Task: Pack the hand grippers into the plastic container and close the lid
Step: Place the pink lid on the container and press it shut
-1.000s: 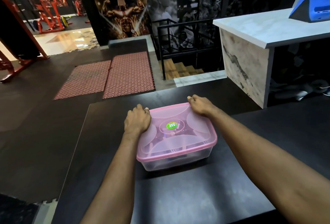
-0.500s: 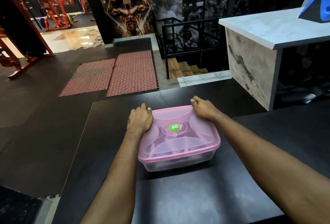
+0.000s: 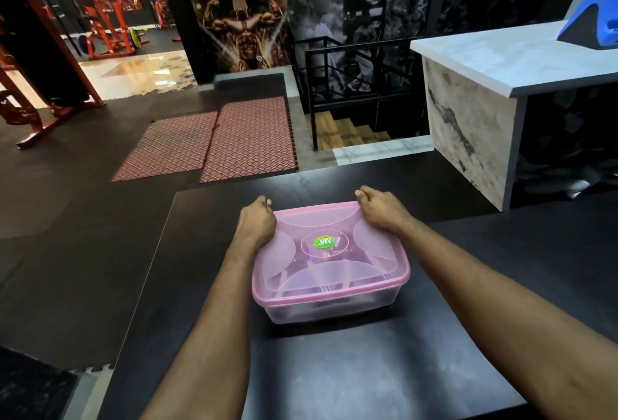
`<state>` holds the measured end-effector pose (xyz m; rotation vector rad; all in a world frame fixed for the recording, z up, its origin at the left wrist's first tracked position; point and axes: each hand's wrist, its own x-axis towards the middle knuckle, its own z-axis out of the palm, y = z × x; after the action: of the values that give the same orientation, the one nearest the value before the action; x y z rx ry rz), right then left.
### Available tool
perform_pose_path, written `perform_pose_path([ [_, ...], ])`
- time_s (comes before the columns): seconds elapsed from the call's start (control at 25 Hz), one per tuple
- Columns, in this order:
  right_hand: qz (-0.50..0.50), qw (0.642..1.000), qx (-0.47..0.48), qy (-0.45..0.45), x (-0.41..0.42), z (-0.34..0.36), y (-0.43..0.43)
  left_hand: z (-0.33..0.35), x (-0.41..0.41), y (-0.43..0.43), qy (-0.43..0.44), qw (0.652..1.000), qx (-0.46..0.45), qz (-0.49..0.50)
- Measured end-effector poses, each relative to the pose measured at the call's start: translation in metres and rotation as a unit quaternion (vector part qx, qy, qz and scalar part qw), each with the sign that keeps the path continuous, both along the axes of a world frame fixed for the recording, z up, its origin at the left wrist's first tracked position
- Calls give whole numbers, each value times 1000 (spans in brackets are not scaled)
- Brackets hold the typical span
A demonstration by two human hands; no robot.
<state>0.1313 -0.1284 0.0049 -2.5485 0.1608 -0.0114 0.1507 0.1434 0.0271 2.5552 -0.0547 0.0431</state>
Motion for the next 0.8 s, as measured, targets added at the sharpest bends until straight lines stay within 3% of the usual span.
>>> perform_pose_path([
  [0.28,26,1000,10,8,-2,3,2,1,0,2,57,998,-23,31],
  [0.8,29,999,14,8,-4,5,6,-1,6,6,102,995,-3,-15],
])
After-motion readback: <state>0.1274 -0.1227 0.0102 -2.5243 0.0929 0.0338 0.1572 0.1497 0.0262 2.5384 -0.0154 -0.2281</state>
